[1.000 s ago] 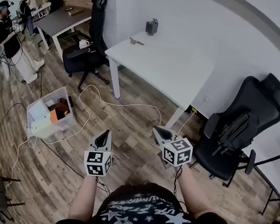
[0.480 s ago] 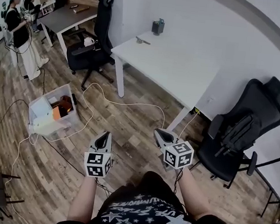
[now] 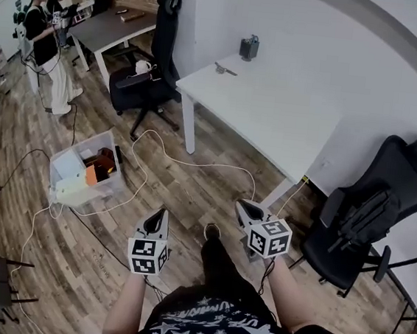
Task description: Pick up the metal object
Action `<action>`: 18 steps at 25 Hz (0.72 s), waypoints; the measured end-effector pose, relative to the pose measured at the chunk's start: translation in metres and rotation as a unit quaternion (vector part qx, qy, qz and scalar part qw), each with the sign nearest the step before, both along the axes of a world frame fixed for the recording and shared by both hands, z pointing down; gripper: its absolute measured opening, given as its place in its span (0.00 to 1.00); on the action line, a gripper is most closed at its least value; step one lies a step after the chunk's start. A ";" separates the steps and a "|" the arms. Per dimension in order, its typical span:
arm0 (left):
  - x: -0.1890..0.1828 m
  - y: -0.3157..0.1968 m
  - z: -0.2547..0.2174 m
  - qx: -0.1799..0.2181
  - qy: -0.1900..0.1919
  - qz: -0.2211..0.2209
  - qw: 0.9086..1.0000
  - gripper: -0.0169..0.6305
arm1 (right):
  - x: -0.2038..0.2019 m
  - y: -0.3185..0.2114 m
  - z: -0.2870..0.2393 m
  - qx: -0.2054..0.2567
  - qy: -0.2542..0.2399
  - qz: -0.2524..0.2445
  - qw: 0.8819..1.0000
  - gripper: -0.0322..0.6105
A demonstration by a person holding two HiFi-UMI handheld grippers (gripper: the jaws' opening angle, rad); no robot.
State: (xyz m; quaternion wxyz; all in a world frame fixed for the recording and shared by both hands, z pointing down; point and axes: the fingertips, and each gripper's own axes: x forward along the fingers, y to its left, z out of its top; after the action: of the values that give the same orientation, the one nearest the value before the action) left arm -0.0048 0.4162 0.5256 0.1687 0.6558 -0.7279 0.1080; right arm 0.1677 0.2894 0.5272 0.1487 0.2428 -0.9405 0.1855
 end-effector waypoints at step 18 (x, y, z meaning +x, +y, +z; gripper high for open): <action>-0.107 -0.275 -0.027 0.007 -0.026 -0.025 0.999 0.06 | -0.118 -0.288 -0.008 -0.015 -0.024 -0.024 0.999 0.13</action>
State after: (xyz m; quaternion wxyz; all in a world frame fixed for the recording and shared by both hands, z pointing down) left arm -0.1115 0.1411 0.4991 0.1480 0.6355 -0.7490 0.1152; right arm 0.0499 0.0016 0.5196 0.1337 0.2134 -0.9465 0.2020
